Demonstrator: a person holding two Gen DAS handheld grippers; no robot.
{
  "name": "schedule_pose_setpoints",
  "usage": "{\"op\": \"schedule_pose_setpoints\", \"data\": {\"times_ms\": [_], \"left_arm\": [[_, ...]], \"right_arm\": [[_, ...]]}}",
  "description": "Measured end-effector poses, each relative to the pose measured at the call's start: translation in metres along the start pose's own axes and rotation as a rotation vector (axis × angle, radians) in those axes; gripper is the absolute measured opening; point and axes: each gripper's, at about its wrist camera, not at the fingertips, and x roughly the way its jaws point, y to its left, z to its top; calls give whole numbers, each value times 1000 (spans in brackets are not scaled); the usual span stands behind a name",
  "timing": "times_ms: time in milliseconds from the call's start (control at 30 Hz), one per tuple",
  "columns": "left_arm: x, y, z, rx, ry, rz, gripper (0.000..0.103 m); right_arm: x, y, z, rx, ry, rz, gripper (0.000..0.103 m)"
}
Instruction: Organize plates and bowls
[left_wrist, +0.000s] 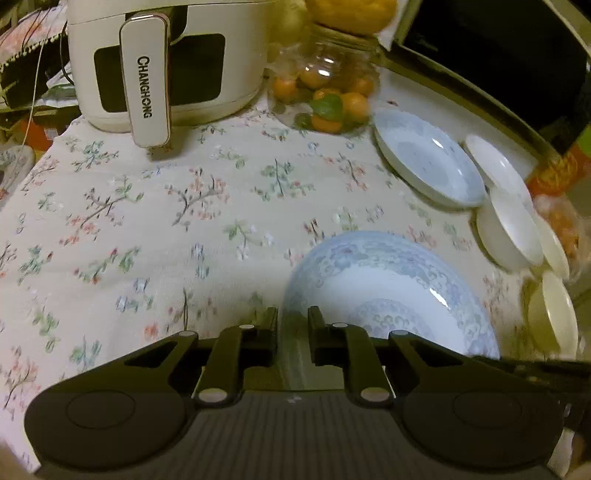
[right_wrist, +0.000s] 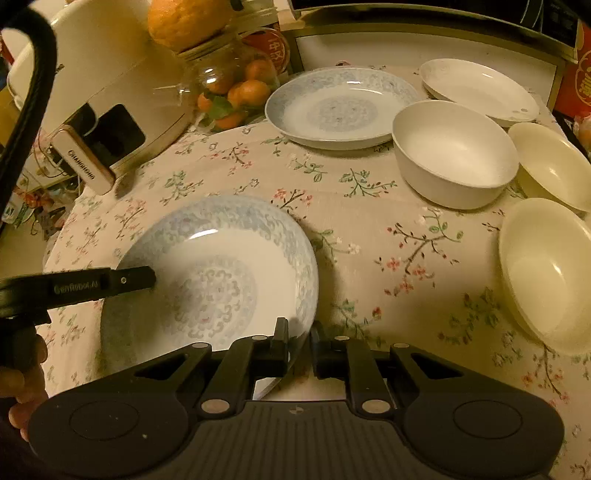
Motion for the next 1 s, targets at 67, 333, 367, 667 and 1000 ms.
{"op": "schedule_pose_setpoints", "data": {"times_ms": [67,333,367,667,1000], "left_arm": [[-6,1,-10,-1,17,-12,13],[-20,0,-25,4,7,-11,11],[-19,0,-26,6,10,-5,12],[-13,0,-29,4,43,18,15],[-13,6,-13,-47,70,30,22]], "right_arm": [[-8,-1,-5,2,9,3,12],[-28,-2,-27,-10,28,3,12],[-27,-1,-28,-15,30,4,12],[-11,3,-30,-29,75,-19,14],[-9,-5,-25,21,112,1,16]]}}
